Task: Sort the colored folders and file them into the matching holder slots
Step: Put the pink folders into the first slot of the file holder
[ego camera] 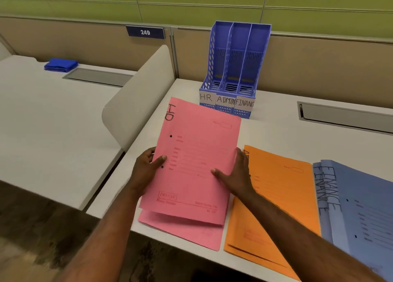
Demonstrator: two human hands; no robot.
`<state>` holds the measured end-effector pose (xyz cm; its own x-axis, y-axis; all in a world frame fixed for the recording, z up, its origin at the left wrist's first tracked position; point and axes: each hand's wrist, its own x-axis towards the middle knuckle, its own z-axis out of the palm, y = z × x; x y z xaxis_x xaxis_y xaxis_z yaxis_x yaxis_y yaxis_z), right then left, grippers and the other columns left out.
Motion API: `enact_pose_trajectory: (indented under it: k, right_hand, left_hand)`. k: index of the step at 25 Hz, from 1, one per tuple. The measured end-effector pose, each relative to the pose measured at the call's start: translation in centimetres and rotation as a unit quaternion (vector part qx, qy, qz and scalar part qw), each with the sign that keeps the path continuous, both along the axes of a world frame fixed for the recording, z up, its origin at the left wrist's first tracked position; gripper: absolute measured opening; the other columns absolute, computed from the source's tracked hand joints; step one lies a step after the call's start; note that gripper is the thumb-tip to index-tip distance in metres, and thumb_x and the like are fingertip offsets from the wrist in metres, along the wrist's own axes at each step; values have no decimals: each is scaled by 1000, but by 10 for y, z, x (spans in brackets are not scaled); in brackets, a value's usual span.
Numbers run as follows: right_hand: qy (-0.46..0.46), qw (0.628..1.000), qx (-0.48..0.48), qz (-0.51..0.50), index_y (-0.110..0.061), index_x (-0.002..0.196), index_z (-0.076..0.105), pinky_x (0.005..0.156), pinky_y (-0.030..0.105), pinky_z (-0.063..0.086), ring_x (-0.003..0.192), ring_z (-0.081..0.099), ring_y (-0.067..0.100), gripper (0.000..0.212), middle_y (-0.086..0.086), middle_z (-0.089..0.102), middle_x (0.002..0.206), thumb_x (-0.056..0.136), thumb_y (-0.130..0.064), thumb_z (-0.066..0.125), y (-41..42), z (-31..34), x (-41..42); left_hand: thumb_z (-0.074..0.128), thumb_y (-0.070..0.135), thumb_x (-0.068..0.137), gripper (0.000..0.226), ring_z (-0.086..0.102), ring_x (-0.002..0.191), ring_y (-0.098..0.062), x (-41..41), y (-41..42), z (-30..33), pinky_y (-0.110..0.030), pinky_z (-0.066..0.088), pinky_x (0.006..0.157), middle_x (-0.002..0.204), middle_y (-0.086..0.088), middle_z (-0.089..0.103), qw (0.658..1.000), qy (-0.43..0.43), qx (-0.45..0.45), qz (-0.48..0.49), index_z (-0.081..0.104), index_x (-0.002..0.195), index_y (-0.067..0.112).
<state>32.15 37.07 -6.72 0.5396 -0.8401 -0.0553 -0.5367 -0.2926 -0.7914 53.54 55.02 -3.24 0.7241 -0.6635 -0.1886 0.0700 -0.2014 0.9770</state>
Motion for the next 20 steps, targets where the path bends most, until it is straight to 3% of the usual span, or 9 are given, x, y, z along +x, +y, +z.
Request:
enact_pose_trajectory:
  k: [3, 5, 7, 10, 15, 20]
  right_hand:
    - [-104, 984, 142, 11, -20, 151, 8, 102, 41, 45, 120, 50, 20, 109, 8, 46, 140, 72, -42, 80, -26, 23, 6]
    - [-154, 971, 182, 26, -23, 144, 23, 98, 44, 50, 116, 57, 19, 90, 3, 55, 134, 75, -35, 79, -42, 33, 10]
    - [-179, 970, 160, 24, -24, 136, 35, 92, 39, 52, 114, 58, 19, 73, -2, 55, 128, 78, -30, 78, -61, 44, 16]
    - [-195, 974, 115, 10, -23, 132, 39, 86, 32, 49, 109, 55, 16, 64, -4, 54, 124, 79, -27, 76, -90, 69, 31]
    - [-240, 968, 71, 27, -23, 139, 34, 90, 29, 44, 114, 52, 14, 71, -6, 50, 125, 80, -18, 74, -133, 116, 68]
    - [-265, 963, 32, 41, -23, 145, 17, 105, 35, 40, 124, 45, 17, 81, -3, 39, 138, 84, -20, 71, -160, 159, 118]
  left_hand:
    - [69, 22, 87, 26, 73, 92, -30, -1, -15, 16, -40, 60, 74, 107, -7, 75, 998, 4, -56, 20, 64, 112, 24]
    - [69, 24, 86, 26, 72, 93, -32, -4, -29, 25, -43, 59, 77, 108, -8, 74, 997, 0, -75, 23, 64, 112, 25]
    - [70, 31, 84, 31, 71, 96, -34, -8, -47, 34, -48, 58, 81, 111, -9, 73, 995, -17, -91, 33, 63, 114, 26]
    - [68, 36, 84, 37, 71, 97, -33, -7, -75, 47, -49, 58, 81, 113, -8, 72, 992, -48, -115, 38, 60, 118, 25]
    - [59, 40, 89, 31, 74, 91, -24, 9, -117, 71, -41, 61, 69, 109, -2, 72, 984, -83, -152, 42, 56, 117, 28]
    - [57, 40, 91, 33, 73, 92, -20, 55, -156, 97, -35, 61, 67, 111, 3, 71, 980, -104, -168, 33, 51, 120, 26]
